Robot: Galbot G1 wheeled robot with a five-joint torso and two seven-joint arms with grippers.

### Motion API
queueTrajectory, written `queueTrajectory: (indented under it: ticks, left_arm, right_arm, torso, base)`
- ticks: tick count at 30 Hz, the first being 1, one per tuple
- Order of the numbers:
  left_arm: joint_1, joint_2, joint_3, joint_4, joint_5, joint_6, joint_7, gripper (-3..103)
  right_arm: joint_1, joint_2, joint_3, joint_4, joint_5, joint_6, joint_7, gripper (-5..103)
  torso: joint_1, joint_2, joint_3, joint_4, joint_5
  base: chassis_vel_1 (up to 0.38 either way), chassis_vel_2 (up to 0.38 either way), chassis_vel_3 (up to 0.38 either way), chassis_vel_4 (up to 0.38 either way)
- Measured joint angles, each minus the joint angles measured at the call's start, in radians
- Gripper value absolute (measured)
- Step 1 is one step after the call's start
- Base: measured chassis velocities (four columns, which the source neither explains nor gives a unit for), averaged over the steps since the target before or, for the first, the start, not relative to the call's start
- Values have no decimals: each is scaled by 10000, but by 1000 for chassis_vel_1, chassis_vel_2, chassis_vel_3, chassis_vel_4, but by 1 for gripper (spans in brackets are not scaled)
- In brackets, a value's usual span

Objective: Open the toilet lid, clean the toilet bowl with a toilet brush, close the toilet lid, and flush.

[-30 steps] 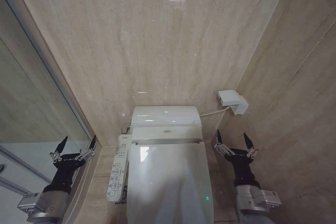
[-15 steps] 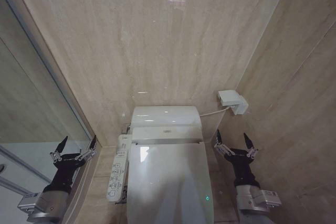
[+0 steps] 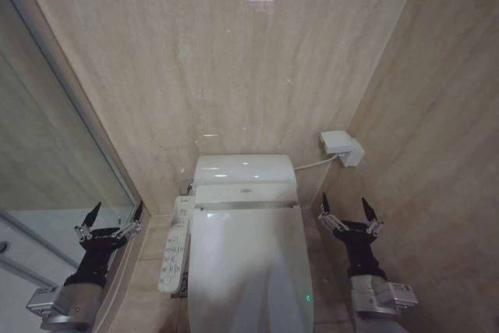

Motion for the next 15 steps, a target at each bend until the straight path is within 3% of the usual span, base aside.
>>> queueTrajectory:
  ticks: [15]
  left_arm:
    - [-1,0,1,5,-1,1,-2,100]
  right_arm:
    - [0,0,-1,1,0,0,-3,100]
  torso:
    - [-4,3,-2,2,-2]
  base:
    - [281,-263,-264,273]
